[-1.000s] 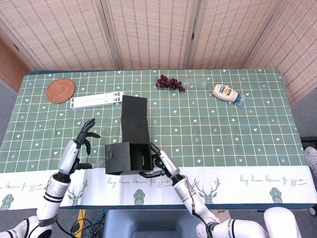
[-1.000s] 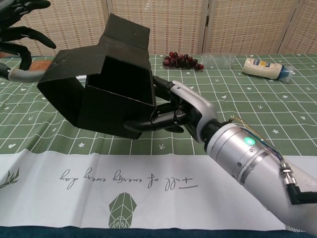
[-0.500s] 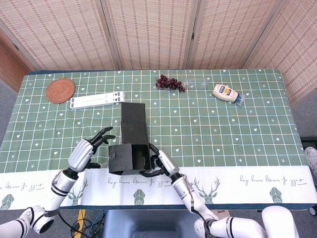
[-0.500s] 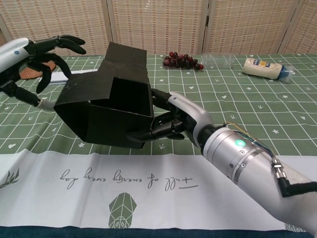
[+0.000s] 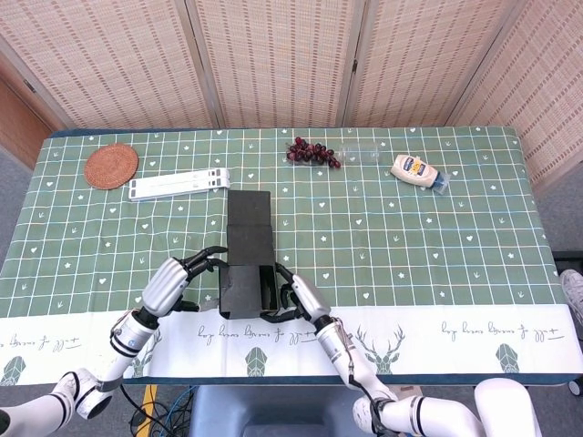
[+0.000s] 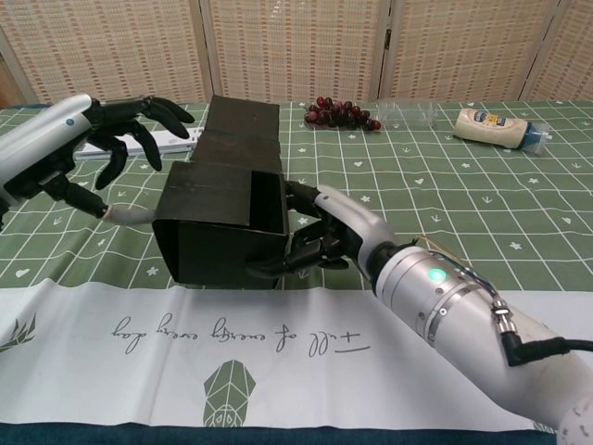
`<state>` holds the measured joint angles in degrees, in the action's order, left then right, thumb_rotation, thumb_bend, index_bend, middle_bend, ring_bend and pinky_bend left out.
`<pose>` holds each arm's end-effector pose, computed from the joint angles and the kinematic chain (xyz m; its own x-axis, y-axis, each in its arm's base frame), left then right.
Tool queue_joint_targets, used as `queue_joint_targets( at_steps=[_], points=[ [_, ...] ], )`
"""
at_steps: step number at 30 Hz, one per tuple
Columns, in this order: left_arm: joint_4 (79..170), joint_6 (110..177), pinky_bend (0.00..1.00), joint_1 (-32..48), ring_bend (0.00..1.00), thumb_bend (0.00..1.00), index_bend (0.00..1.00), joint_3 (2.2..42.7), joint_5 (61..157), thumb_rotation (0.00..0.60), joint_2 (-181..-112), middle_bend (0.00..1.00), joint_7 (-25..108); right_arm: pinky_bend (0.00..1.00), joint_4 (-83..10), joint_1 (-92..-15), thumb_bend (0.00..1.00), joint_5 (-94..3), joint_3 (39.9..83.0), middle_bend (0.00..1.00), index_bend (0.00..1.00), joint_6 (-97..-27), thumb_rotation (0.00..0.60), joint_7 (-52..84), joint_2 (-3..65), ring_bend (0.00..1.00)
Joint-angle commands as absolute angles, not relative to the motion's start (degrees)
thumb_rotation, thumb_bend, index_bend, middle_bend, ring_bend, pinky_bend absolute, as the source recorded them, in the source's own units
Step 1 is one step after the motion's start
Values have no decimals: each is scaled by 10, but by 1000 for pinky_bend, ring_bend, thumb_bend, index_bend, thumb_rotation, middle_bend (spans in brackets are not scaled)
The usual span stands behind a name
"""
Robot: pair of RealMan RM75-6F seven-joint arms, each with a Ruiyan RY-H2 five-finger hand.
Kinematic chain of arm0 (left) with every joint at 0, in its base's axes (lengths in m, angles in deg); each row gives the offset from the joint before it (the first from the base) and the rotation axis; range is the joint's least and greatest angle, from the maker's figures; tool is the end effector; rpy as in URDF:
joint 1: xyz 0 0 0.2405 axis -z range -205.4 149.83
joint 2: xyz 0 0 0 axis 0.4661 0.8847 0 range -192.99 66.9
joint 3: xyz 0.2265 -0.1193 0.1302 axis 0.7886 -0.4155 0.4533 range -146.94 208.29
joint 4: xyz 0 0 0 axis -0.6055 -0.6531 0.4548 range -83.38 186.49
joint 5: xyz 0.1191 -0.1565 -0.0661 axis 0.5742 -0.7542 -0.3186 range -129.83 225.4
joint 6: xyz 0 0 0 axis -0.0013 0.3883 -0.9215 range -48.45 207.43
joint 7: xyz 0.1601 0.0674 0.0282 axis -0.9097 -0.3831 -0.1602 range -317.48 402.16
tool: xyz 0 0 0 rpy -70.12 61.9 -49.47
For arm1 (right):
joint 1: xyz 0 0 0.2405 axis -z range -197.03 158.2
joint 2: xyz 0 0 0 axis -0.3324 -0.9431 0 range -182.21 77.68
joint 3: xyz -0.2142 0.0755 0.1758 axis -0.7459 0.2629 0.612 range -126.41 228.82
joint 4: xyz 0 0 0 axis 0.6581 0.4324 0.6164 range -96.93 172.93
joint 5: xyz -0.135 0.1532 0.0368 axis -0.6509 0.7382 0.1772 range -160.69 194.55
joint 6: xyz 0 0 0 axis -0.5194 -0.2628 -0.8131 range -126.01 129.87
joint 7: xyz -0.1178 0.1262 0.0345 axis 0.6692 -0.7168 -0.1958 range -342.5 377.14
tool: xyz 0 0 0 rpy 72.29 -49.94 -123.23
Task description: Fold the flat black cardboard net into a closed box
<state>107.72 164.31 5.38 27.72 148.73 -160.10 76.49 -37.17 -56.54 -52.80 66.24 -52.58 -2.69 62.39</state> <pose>-0.1992 0.3480 -0.0001 -0.0208 0.1676 0.9856 0.7670 -0.6297 0.1232 -0.0967 -0.3292 -0.1523 -0.4358 -0.5230 0.7325 -0.8458 -0.0403 -0.5320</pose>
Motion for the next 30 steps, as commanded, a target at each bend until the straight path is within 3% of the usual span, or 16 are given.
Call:
queue_joint_targets(
  at_steps=[1,10,16,30],
  points=[
    [1044,1648,773,60,442,103,331,286,1493,600,-1618,231,772,1000,-365,-567,507,-523,663,388,218,-521,600,-19,628,732],
    [927,1678,775,72,463,103,427,307,1515,600,-1667,299,773,1000,-342,-573,507,-513,666,388,217,-510,600,1,640,732],
    [859,1693,781,75,546,103,468,319,1518,600,-1698,338,778,1000,-331,-574,508,-514,665,388,217,-505,600,6,647,732],
    [814,1704,789,82,572,103,473,346,1521,600,-1710,356,770,1000,-321,-574,515,-514,666,388,217,-495,600,8,652,732]
  ],
)
